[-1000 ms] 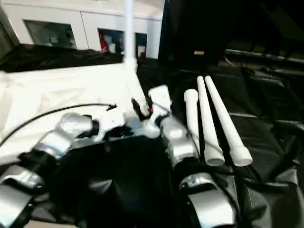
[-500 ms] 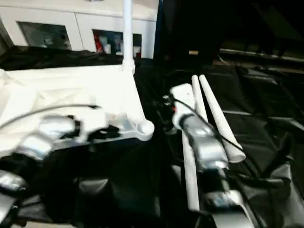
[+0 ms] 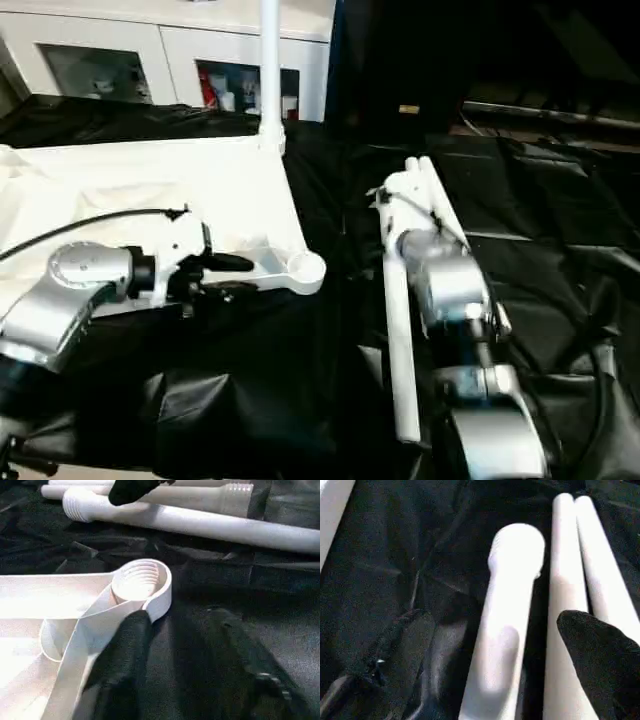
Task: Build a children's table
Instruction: Insert table leg to table base
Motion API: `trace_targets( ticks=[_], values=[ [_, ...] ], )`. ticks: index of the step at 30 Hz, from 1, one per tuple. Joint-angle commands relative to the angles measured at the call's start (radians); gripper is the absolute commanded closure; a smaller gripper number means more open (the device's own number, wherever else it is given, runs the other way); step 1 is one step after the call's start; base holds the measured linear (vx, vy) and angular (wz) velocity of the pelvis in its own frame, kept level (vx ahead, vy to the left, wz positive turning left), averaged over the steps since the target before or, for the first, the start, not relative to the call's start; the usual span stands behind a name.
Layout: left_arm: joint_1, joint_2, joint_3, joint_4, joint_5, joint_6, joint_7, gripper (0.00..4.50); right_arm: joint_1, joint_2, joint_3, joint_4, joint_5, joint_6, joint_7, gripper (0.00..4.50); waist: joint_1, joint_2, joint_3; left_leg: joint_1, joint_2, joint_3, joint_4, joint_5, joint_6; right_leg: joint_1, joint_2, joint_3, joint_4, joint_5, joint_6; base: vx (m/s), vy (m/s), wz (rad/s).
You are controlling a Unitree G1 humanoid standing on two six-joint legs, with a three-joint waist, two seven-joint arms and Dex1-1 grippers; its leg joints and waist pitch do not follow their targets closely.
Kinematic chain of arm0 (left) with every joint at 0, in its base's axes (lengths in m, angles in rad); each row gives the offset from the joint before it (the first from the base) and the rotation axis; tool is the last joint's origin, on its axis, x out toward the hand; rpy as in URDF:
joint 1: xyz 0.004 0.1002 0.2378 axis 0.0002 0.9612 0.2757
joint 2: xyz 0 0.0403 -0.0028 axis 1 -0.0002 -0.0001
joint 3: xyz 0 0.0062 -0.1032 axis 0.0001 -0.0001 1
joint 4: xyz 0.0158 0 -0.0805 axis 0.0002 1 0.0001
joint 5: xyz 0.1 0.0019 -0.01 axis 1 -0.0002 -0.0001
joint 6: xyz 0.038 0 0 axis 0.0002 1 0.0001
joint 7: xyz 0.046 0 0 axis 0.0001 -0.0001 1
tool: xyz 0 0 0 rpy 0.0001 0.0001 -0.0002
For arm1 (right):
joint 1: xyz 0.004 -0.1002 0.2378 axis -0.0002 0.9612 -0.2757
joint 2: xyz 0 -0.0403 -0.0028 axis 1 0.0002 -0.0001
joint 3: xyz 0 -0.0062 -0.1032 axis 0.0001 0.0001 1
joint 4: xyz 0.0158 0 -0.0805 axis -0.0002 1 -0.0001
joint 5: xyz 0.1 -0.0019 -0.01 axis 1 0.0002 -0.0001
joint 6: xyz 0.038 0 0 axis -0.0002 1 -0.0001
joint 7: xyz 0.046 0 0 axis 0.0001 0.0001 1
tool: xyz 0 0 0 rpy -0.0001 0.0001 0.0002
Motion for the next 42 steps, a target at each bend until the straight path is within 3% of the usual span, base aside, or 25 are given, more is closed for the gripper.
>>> trace_targets(
  ticks=[1,11,14,22,23,24,27,30,35,39,42],
  values=[
    [0.016,-0.002,-0.017,-0.052,-0.009,0.036,0.015,2.02,-0.029,-0.009,-0.032,0.071,0.008,0.011,-0.017,0.0,-0.003,0.011,-0.067,0.011,0.027,-0.003,-0.058,-0.164,-0.054,0.054,-0.072,0.054,-0.054,-0.156,-0.158,0.0,0.0,0.0],
    [0.022,-0.009,-0.029,-0.146,-0.028,0.137,0.024,1.17,-0.125,-0.005,-0.061,0.337,0.047,0.026,0.02,0.0,-0.002,0.011,-0.067,0.01,0.023,-0.003,-0.051,-0.191,-0.055,0.055,-0.07,0.052,-0.057,-0.197,-0.158,0.0,0.0,0.0],
    [0.029,-0.024,-0.038,-0.195,-0.038,0.179,0.04,0.92,-0.154,-0.009,-0.068,0.441,0.043,0.013,0.006,0.3,-0.002,0.006,-0.067,0.01,0.024,-0.003,-0.05,-0.199,-0.056,0.053,-0.071,0.051,-0.057,-0.216,-0.16,0.0,0.0,0.0],
    [0.04,-0.01,-0.041,-0.234,-0.038,0.207,0.049,0.32,-0.177,-0.02,-0.05,0.527,0.035,-0.012,0.02,0.85,-0.002,-0.001,-0.069,0.006,0.023,-0.002,-0.048,-0.173,-0.045,0.054,-0.069,0.049,-0.053,-0.201,-0.151,0.0,0.0,0.0],
    [0.041,-0.006,-0.041,-0.241,-0.038,0.212,0.051,0.07,-0.182,-0.02,-0.051,0.541,0.033,-0.017,0.021,1.13,-0.003,-0.005,-0.069,0.006,0.023,-0.001,-0.048,-0.172,-0.043,0.054,-0.068,0.049,-0.053,-0.203,-0.149,0.0,0.0,0.0],
    [0.043,-0.003,-0.041,-0.245,-0.037,0.215,0.055,0.01,-0.19,-0.019,-0.053,0.563,0.032,-0.027,0.022,1.2,-0.003,-0.003,-0.068,0.006,0.023,-0.002,-0.048,-0.176,-0.043,0.053,-0.069,0.049,-0.053,-0.212,-0.149,0.0,0.0,0.0],
    [0.04,-0.01,-0.046,-0.23,-0.024,0.214,0.072,0.0,-0.193,-0.019,-0.063,0.585,0.038,-0.038,0.019,1.44,-0.003,-0.008,-0.067,0.008,0.024,-0.001,-0.048,-0.192,-0.047,0.05,-0.069,0.048,-0.056,-0.242,-0.142,0.0,0.0,0.0],
    [0.016,-0.029,-0.044,-0.211,0.002,0.291,0.138,0.0,-0.2,-0.023,-0.07,0.607,0.041,-0.051,0.012,1.56,-0.003,-0.005,-0.067,0.008,0.024,-0.002,-0.047,-0.197,-0.051,0.049,-0.068,0.048,-0.054,-0.241,-0.136,0.0,0.0,0.0],
    [-0.014,-0.101,0.001,-0.182,-0.016,0.37,0.24,0.0,-0.206,-0.021,-0.103,0.638,0.065,-0.072,-0.01,2.02,0.0,-0.011,-0.068,0.01,0.023,-0.001,-0.044,-0.215,-0.053,0.048,-0.07,0.047,-0.059,-0.268,-0.132,0.0,0.0,0.0],
    [0.005,-0.179,0.028,-0.199,-0.017,0.326,0.335,0.0,-0.194,-0.01,-0.133,0.647,0.087,-0.085,-0.036,2.36,0.001,-0.007,-0.07,0.006,0.022,-0.004,-0.043,-0.208,-0.047,0.05,-0.069,0.045,-0.059,-0.249,-0.131,0.0,0.0,0.0],
    [0.001,-0.217,0.049,-0.197,-0.036,0.32,0.365,0.0,-0.191,-0.007,-0.159,0.641,0.107,-0.086,-0.054,2.59,-0.001,-0.01,-0.071,0.004,0.021,-0.003,-0.042,-0.208,-0.041,0.051,-0.068,0.044,-0.059,-0.248,-0.129,0.0,0.0,0.0]
  ],
)
